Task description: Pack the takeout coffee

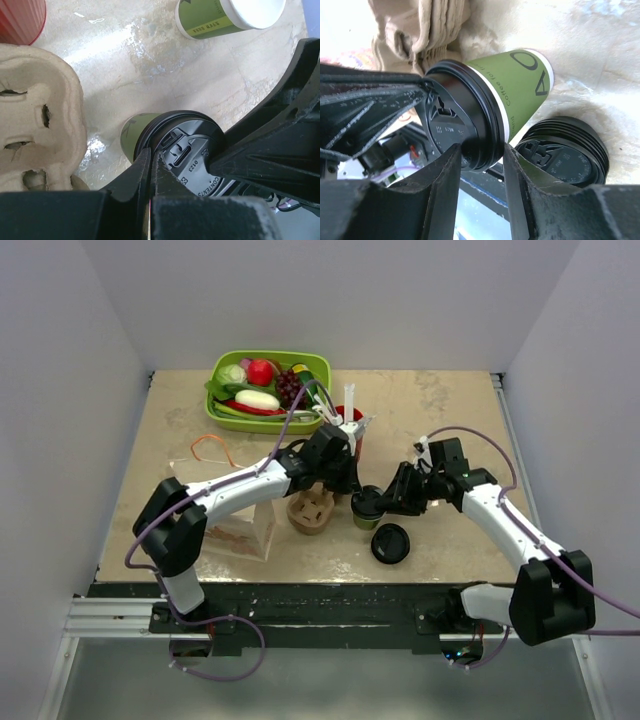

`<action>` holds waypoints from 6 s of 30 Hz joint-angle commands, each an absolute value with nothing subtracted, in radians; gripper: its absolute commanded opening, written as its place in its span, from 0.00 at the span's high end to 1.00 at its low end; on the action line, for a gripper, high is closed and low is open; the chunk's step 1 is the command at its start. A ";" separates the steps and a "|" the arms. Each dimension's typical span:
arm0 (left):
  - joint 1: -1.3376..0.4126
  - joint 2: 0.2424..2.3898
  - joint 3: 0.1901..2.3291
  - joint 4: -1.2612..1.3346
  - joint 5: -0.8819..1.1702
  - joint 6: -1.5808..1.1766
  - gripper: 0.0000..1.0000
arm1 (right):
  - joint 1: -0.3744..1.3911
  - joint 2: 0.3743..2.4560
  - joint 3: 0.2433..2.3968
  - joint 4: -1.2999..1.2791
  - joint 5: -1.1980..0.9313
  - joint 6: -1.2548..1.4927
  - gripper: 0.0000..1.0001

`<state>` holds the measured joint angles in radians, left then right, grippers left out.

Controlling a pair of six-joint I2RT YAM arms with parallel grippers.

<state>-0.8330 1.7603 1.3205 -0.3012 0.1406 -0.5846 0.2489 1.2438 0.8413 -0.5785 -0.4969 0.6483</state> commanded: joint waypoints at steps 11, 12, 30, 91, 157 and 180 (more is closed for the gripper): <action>-0.854 1.735 1.210 -0.379 0.092 -0.592 1.00 | 0.229 1.259 0.719 -0.379 -0.681 0.715 0.97; -0.854 1.732 1.207 -0.379 0.094 -0.594 1.00 | 0.224 1.255 0.718 -0.373 -0.681 0.719 0.98; -0.856 1.761 1.193 -0.376 0.215 -0.595 1.00 | 0.202 1.184 0.601 0.052 -0.861 0.658 0.56; -0.893 1.677 1.189 -0.407 0.078 -0.601 0.59 | 0.209 1.262 0.781 -0.423 -0.496 0.572 0.78; -0.842 1.730 1.155 -0.083 0.270 -0.653 0.38 | 0.227 1.259 0.689 -0.373 -0.638 0.706 0.48; -0.844 1.614 0.996 -0.017 0.288 -0.703 0.52 | 0.225 1.410 0.865 -0.409 -0.515 0.483 0.89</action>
